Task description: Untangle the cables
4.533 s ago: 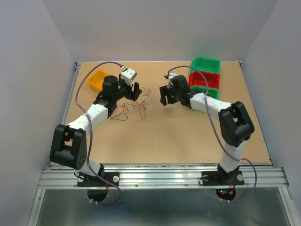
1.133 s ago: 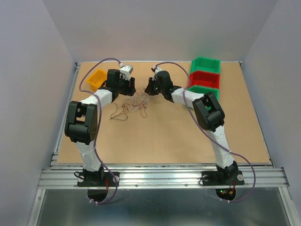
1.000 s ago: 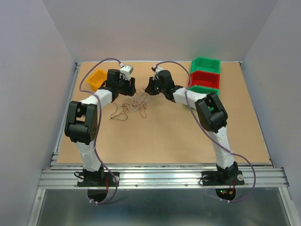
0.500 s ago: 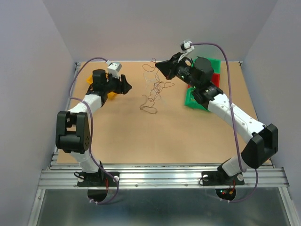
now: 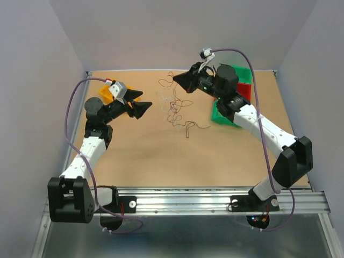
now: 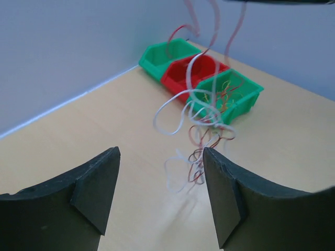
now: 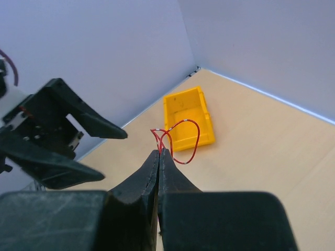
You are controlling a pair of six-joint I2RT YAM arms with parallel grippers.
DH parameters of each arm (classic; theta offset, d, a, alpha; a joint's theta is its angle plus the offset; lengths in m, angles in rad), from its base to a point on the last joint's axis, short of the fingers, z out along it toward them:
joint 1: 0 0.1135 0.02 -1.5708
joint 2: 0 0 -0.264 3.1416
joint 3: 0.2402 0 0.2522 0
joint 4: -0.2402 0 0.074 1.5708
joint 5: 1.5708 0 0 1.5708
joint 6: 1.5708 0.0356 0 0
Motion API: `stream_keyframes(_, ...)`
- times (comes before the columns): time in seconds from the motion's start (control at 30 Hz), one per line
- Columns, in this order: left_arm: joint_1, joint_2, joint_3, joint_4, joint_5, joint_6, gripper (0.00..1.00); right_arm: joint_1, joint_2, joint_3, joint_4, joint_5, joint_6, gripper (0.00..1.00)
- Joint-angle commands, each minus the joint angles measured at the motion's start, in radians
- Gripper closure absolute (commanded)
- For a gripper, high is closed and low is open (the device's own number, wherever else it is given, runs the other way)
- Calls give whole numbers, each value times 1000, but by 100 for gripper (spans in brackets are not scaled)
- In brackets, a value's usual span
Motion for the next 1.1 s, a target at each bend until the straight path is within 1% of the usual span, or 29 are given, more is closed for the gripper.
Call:
stream_keyframes(0.0, -57, -68, -40, 126, 45, 37, 22, 7, 26, 47, 73, -38, 28, 99)
stream_keyframes(0.03, -92, -72, -42, 111, 28, 74, 21, 7, 34, 53, 76, -44, 34, 99)
stream_keyframes(0.13, -138, -46, -11, 40, -61, 120, 20, 7, 49, 59, 84, -66, 47, 100)
stream_keyframes(0.17, -162, -34, 0, 25, -130, 137, 20, 7, 52, 59, 88, -72, 48, 100)
stream_keyframes(0.23, -189, 9, 33, 2, -237, 117, 20, 8, 57, 59, 107, -87, 59, 99)
stream_keyframes(0.27, -196, 24, 44, 3, -267, 117, 20, 7, 58, 59, 111, -90, 62, 99)
stream_keyframes(0.33, -202, 75, 82, 3, -332, 66, 20, 7, 67, 59, 127, -106, 76, 99)
stream_keyframes(0.37, -206, 107, 95, 2, -354, 42, 20, 7, 70, 59, 131, -113, 80, 99)
stream_keyframes(0.47, -215, 150, 136, -3, -393, 31, 21, 8, 81, 65, 141, -133, 91, 99)
stream_keyframes(0.53, -218, 185, 157, -8, -397, 26, 25, 7, 81, 64, 144, -135, 93, 100)
stream_keyframes(0.63, -218, 225, 182, -24, -406, 36, 38, 8, 72, 53, 148, -142, 94, 100)
stream_keyframes(0.7, -218, 243, 194, -26, -390, 39, 43, 7, 66, 44, 151, -141, 96, 99)
stream_keyframes(0.73, -218, 253, 213, -29, -374, 33, 48, 8, 61, 39, 153, -139, 97, 99)
stream_keyframes(0.77, -218, 273, 223, -37, -326, 33, 67, 8, 54, 25, 156, -132, 99, 100)
stream_keyframes(0.8, -218, 282, 233, -41, -299, 33, 77, 8, 48, 18, 159, -126, 100, 99)
stream_keyframes(0.83, -218, 288, 243, -46, -288, 36, 90, 8, 40, -8, 165, -118, 105, 99)
stream_keyframes(0.87, -218, 293, 247, -61, -304, 39, 100, 7, 34, -19, 180, -110, 105, 100)
stream_keyframes(0.9, -218, 294, 247, -70, -330, 43, 100, 7, 14, -36, 184, -88, 103, 99)
stream_keyframes(0.93, -215, 293, 242, -77, -387, 51, 100, 7, 2, -47, 182, -68, 99, 100)
stream_keyframes(0.97, -201, 296, 239, -84, -409, 49, 100, 7, -14, -77, 181, -22, 96, 100)
stream_keyframes(1.07, -148, 313, 247, -95, -433, 23, 100, 7, -106, -131, 164, 54, 68, 100)
